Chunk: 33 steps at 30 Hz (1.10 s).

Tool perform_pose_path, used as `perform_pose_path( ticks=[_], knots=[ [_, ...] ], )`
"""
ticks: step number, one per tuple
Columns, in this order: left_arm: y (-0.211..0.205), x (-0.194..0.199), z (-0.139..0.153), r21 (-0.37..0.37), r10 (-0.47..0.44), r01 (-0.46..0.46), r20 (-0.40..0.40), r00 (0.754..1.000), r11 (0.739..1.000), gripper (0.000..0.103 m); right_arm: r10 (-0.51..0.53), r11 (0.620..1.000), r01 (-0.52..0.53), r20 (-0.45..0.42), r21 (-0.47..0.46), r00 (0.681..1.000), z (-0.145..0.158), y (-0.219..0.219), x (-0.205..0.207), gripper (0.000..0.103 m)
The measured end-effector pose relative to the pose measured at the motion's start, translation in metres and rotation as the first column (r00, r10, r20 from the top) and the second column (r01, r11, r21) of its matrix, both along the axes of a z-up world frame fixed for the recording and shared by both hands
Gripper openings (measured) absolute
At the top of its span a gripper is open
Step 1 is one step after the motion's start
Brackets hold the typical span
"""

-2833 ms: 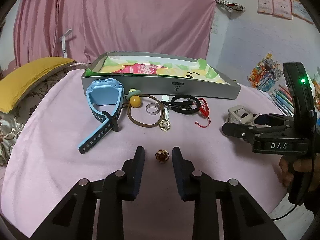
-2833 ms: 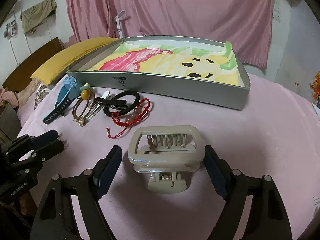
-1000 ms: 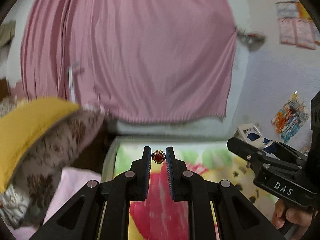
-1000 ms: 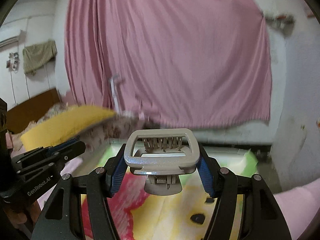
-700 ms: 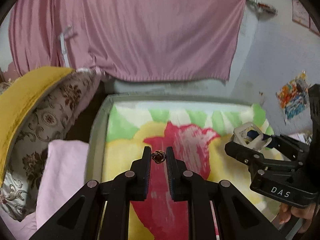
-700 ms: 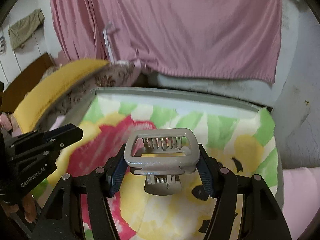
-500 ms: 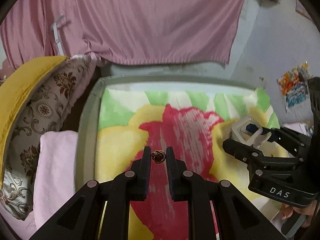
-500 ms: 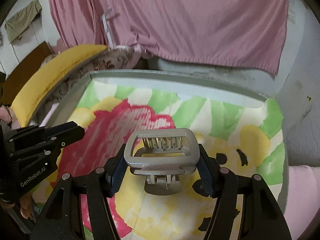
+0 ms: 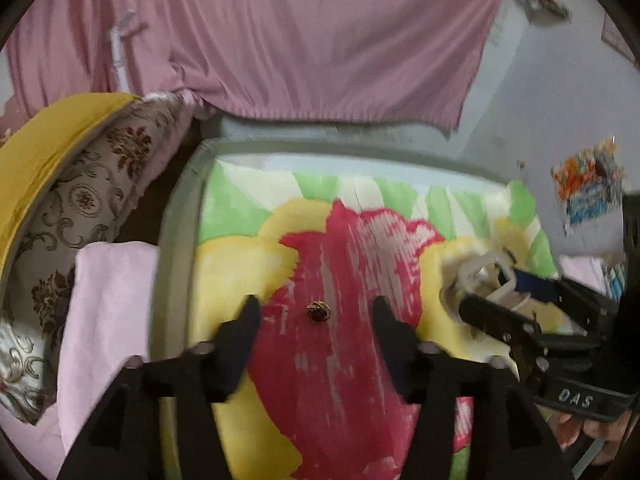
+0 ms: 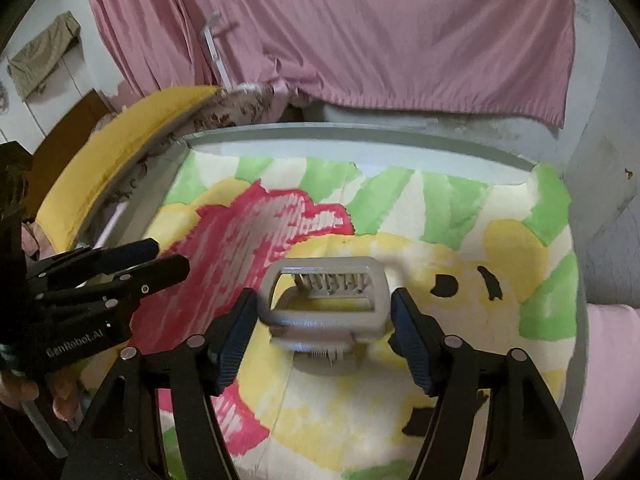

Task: Organize jewelry
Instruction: 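Open the left tool to drop the ring while the right tool releases the clip in the tray, then withdraw both tools from the tray toward the remaining jewelry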

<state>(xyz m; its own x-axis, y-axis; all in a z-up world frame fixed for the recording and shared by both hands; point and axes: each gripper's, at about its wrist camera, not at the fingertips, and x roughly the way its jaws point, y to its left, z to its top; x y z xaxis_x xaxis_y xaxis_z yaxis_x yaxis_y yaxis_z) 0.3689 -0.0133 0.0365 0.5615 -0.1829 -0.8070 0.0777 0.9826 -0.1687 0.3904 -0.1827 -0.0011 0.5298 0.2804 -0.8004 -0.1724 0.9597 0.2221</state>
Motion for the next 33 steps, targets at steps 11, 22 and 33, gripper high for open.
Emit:
perform_pose_path(
  ticks=[11, 22, 33],
  knots=[
    [0.003, -0.081, 0.035, -0.005, 0.080, -0.082, 0.288, 0.954, 0.997, 0.085, -0.075, 0.997, 0.066, 0.274, 0.044, 0.959, 0.035, -0.021, -0.074, 0.086],
    [0.006, -0.163, 0.041, 0.009, 0.074, -0.088, 0.461, 0.884, 0.996, 0.100, -0.101, 0.995, 0.082, 0.451, 0.061, 0.887, 0.056, -0.029, -0.158, 0.100],
    [0.018, -0.231, 0.035, -0.030, 0.088, -0.086, 0.545, 0.834, 0.996, 0.103, -0.127, 0.991, 0.091, 0.532, 0.094, 0.837, 0.057, -0.034, -0.229, 0.101]
  ],
)
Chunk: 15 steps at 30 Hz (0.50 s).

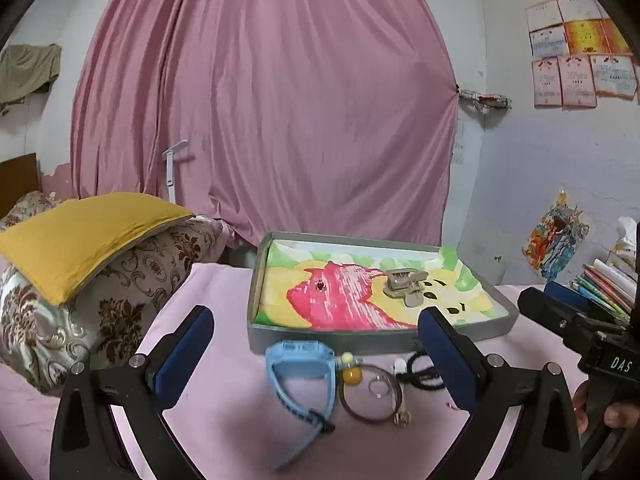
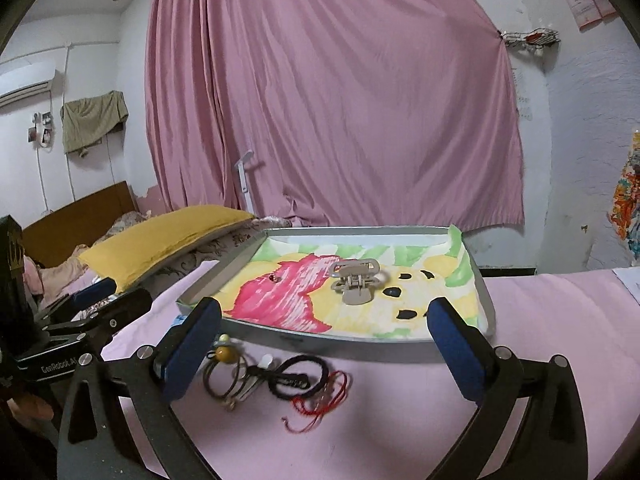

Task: Organize jewelry
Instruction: 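Withdraw both tools from the tray toward the remaining jewelry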

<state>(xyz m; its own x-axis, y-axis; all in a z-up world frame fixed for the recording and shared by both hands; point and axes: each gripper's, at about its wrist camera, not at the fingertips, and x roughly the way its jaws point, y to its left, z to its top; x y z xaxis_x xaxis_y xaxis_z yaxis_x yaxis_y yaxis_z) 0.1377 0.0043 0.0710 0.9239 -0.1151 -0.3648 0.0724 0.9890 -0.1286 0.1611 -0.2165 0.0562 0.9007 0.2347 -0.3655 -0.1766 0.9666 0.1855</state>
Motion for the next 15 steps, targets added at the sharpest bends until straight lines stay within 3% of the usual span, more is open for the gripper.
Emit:
perform_pose_path(
  ticks=[8, 15],
  knots=[
    [0.009, -0.022, -0.017, -0.013, -0.001, 0.000, -0.036, 0.999, 1.000, 0.103, -0.021, 1.000, 0.021, 0.028, -0.002, 0.999, -0.009, -0.001, -0.034, 0.101],
    [0.013, -0.021, -0.035, 0.006, -0.027, 0.028, -0.146, 0.989, 1.000, 0.103, 0.010, 0.999, -0.012, -0.048, -0.045, 0.999, -0.024, 0.001, -0.037, 0.101]
  ],
)
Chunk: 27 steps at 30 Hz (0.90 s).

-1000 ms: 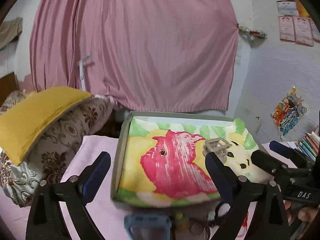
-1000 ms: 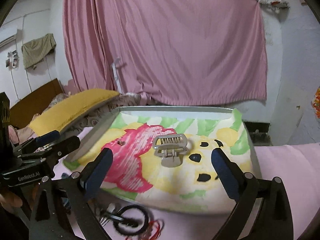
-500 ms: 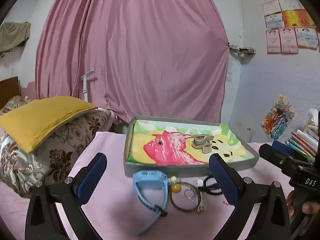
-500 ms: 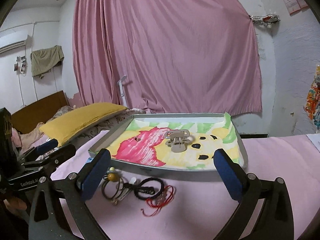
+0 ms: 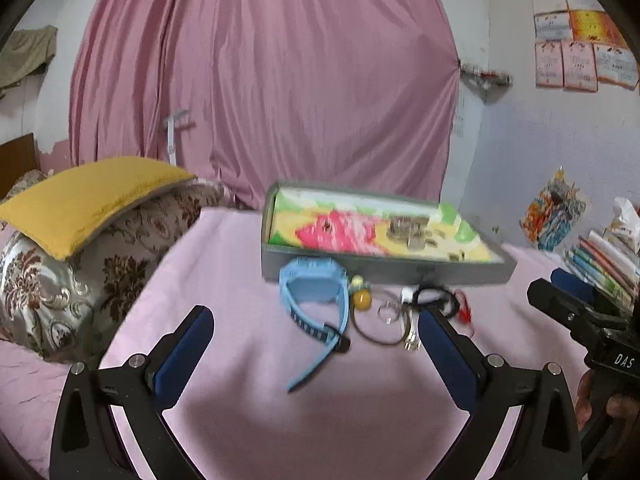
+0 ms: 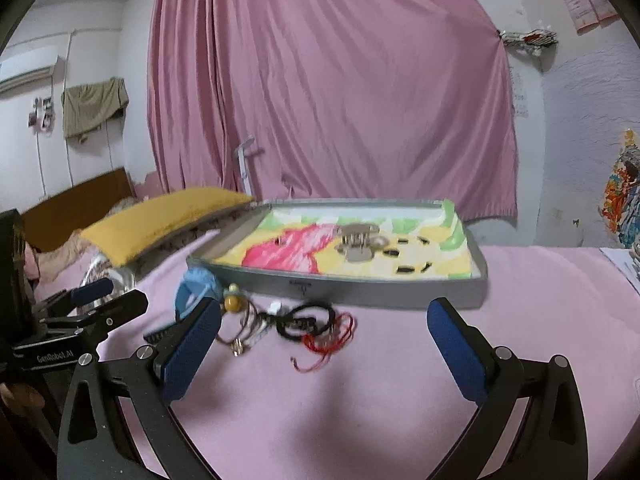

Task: Organize jewelry
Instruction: 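Withdraw both tools from the tray toward the remaining jewelry, then grasp the blue smartwatch with the left tool while the right tool grasps the red string bracelet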

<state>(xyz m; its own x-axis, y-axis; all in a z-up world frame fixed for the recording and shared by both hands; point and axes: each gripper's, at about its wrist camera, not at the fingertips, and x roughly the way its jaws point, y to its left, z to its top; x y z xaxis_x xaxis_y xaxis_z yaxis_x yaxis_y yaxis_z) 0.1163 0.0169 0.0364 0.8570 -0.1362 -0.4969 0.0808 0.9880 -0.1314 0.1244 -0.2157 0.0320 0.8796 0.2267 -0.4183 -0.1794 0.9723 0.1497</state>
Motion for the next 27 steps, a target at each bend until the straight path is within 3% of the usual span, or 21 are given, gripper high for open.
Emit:
perform_pose_path(
  ticks=[7, 14, 18, 21, 24, 27],
  knots=[
    [0.001, 0.015, -0.016, -0.024, -0.044, 0.041, -0.134, 0.990, 0.999, 0.103, 0.038, 0.999, -0.041, -0.118, -0.028, 0.992, -0.014, 0.001, 0.012, 0.101],
    [0.000, 0.034, -0.023, -0.043, -0.072, 0.064, -0.233, 0.970, 0.997, 0.102, 0.090, 0.995, -0.095, -0.267, -0.006, 0.959, -0.030, 0.007, 0.033, 0.100],
    [-0.002, 0.047, -0.024, -0.053, -0.091, 0.080, -0.267, 0.959, 0.995, 0.097, 0.115, 0.993, -0.122, -0.332, -0.002, 0.936, -0.035, 0.012, 0.046, 0.083],
    [-0.001, 0.058, -0.025, -0.060, -0.094, 0.080, -0.288, 0.953, 0.995, 0.092, 0.108, 0.991, -0.127, -0.365, -0.029, 0.925, -0.037, 0.014, 0.059, 0.077],
    [-0.002, 0.068, -0.026, -0.064, -0.099, 0.084, -0.302, 0.948, 0.994, 0.091, 0.135, 0.989, -0.147, -0.419, 0.005, 0.898, -0.041, 0.015, 0.074, 0.069],
    [-0.003, 0.078, -0.028, -0.070, -0.113, 0.096, -0.326, 0.938, 0.993, 0.086, 0.128, 0.988, -0.154, -0.428, -0.026, 0.895, -0.041, 0.020, 0.082, 0.061]
  ],
)
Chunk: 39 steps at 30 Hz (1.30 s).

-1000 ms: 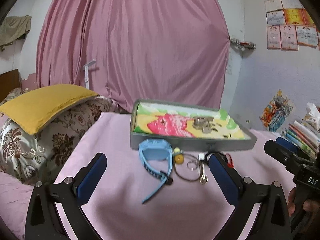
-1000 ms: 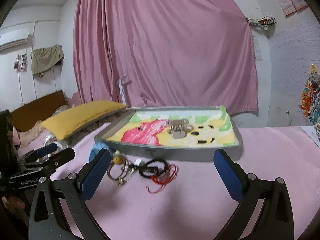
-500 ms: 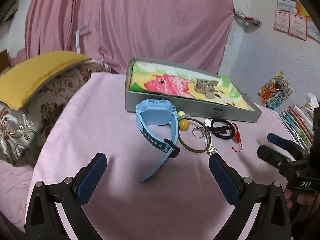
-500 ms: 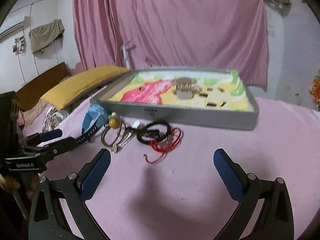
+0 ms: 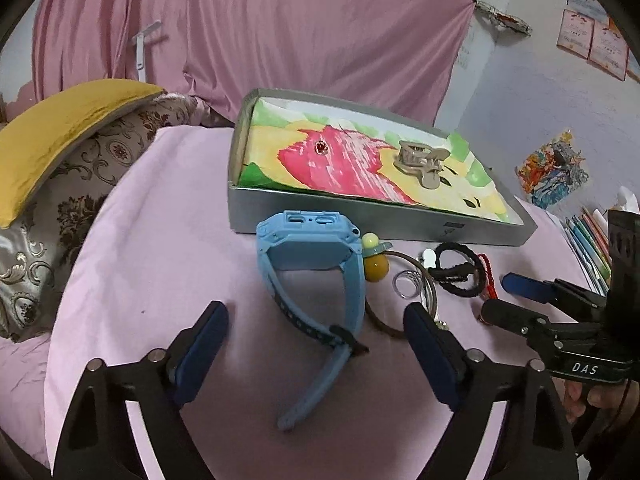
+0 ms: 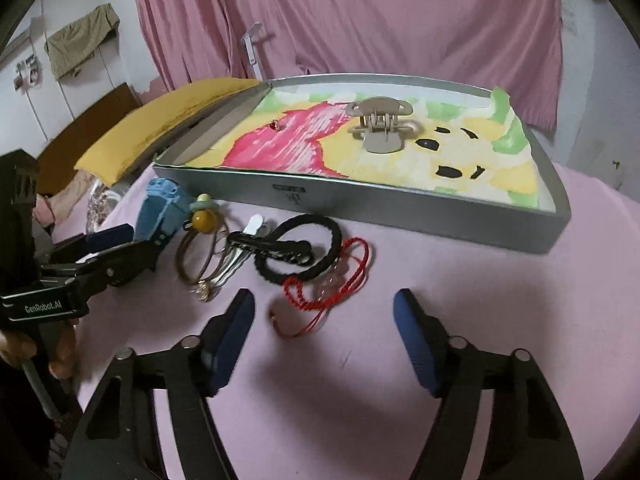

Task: Organize jewelry
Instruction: 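Grasp the blue smartwatch with the left tool while the right tool grasps the red string bracelet, then lift the watch and bracelet and carry both over the tray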

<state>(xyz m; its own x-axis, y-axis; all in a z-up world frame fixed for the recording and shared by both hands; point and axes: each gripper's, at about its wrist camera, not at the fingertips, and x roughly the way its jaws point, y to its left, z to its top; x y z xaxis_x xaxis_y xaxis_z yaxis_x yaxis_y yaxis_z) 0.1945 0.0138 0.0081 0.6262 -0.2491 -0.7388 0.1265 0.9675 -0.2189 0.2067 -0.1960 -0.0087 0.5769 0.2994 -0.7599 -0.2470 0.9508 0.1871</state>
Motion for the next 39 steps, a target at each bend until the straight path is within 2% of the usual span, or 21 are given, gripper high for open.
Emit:
perform_pose_path(
  ticks=[5, 12, 15, 19, 21, 29, 36, 39],
  knots=[
    [-0.004, 0.006, 0.000, 0.016, -0.017, 0.017, -0.002, 1.000, 1.000, 0.077, 0.016, 0.999, -0.016, 0.011, -0.051, 1.000, 0.000, 0.006, 0.002, 0.055],
    [-0.011, 0.009, 0.000, 0.079, -0.031, 0.032, -0.012, 0.999, 0.996, 0.048, 0.033, 0.998, -0.032, 0.016, -0.056, 0.999, 0.003, 0.004, 0.002, 0.032],
    [-0.008, 0.009, 0.001, 0.066, -0.036, 0.037, -0.021, 0.999, 0.997, 0.040, 0.041, 0.998, -0.040, 0.017, -0.052, 0.999, 0.003, 0.003, 0.002, 0.022],
    [-0.005, 0.006, 0.002, 0.052, -0.044, 0.046, -0.028, 0.999, 0.998, 0.031, 0.039, 0.998, -0.038, 0.014, -0.042, 0.999, 0.002, -0.002, 0.001, 0.015],
    [-0.005, 0.004, 0.002, 0.056, -0.053, 0.054, -0.028, 0.998, 0.997, 0.026, 0.037, 0.998, -0.036, 0.013, -0.045, 0.999, 0.001, -0.003, 0.000, 0.006],
    [-0.013, -0.014, 0.004, 0.053, -0.096, 0.097, -0.024, 0.995, 0.994, 0.015, 0.045, 0.999, -0.044, 0.006, -0.025, 0.999, 0.000, -0.013, -0.017, 0.004],
    [-0.019, -0.037, 0.005, 0.039, -0.114, 0.114, -0.003, 0.993, 0.993, 0.011, 0.029, 0.998, -0.029, 0.006, 0.052, 1.000, -0.002, -0.023, -0.035, 0.004],
    [-0.019, -0.046, 0.006, 0.029, -0.111, 0.110, 0.026, 0.994, 0.994, 0.010, 0.024, 0.997, -0.027, 0.042, 0.078, 0.999, 0.004, -0.026, -0.046, 0.004]
  ],
)
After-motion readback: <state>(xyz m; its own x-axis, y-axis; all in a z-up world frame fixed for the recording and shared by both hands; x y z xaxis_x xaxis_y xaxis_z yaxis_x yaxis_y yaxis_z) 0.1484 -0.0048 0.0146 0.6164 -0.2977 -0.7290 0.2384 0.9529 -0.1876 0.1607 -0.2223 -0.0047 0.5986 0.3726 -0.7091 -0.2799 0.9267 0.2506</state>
